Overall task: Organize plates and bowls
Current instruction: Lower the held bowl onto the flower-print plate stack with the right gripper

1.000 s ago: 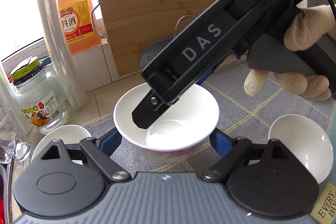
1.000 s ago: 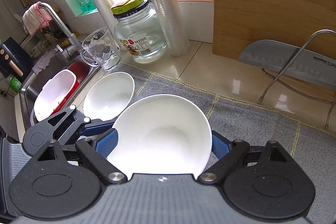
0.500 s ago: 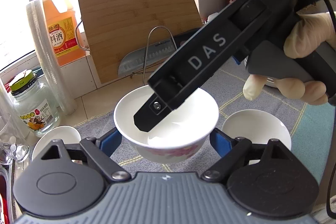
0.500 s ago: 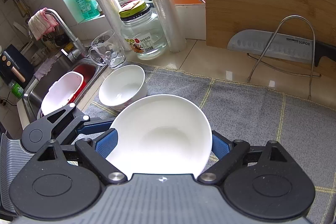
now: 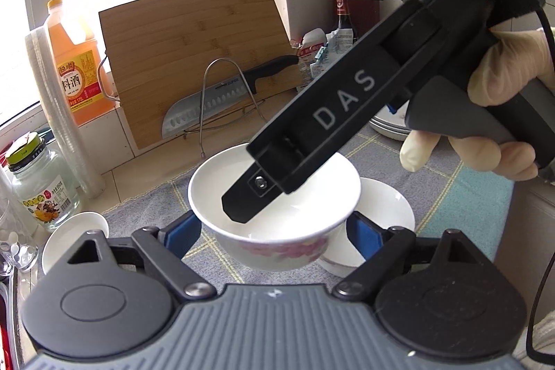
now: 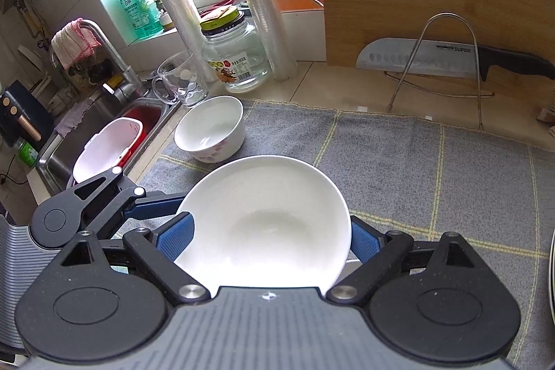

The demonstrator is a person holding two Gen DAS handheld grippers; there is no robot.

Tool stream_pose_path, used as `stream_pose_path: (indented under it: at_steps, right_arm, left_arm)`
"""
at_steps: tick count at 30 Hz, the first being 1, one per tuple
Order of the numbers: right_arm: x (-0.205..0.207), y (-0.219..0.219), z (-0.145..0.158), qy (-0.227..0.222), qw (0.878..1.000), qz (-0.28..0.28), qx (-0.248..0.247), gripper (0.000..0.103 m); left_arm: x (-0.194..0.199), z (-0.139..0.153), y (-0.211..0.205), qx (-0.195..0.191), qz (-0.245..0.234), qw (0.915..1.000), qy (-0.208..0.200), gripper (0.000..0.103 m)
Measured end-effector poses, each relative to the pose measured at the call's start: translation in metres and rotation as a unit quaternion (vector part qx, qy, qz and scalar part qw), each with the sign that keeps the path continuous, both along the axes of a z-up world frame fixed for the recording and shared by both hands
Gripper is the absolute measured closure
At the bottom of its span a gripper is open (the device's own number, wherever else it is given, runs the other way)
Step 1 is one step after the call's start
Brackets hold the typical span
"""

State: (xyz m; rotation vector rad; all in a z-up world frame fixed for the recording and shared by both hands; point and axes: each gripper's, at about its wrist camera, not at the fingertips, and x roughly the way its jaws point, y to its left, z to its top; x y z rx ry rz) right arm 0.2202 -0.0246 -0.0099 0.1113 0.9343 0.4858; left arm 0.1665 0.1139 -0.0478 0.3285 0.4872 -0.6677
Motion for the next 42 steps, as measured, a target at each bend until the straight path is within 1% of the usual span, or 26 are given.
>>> stream_pose_path:
  at_steps: [10, 18, 24, 32, 42]
  right_arm:
    - [-0.029, -0.031, 0.004, -0.003, 0.999, -0.054, -0.004, 0.007]
    - [-0.038, -0.050, -0.004, 0.003, 0.996, -0.088, -0.005, 0.007]
    - [-0.038, -0.056, -0.014, 0.015, 0.995, -0.096, -0.003, 0.007]
    - [-0.035, -0.059, -0.026, 0.029, 0.995, -0.096, 0.000, 0.007]
    - [-0.031, -0.059, -0.031, 0.037, 0.995, -0.093, -0.001, 0.007]
  left_arm:
    - [-0.003, -0.002, -0.026, -0.004, -0.056, 0.9984, 0.006, 0.013]
    - [0.003, -0.013, -0.045, 0.005, -0.082, 0.9964, 0.021, 0.013]
    - [0.010, -0.021, -0.053, 0.013, -0.087, 0.9954, 0.036, 0.013]
    - [0.010, -0.030, -0.054, 0.020, -0.086, 0.9949, 0.049, 0.013]
    - [0.012, -0.029, -0.056, 0.026, -0.084, 0.9945, 0.056, 0.013]
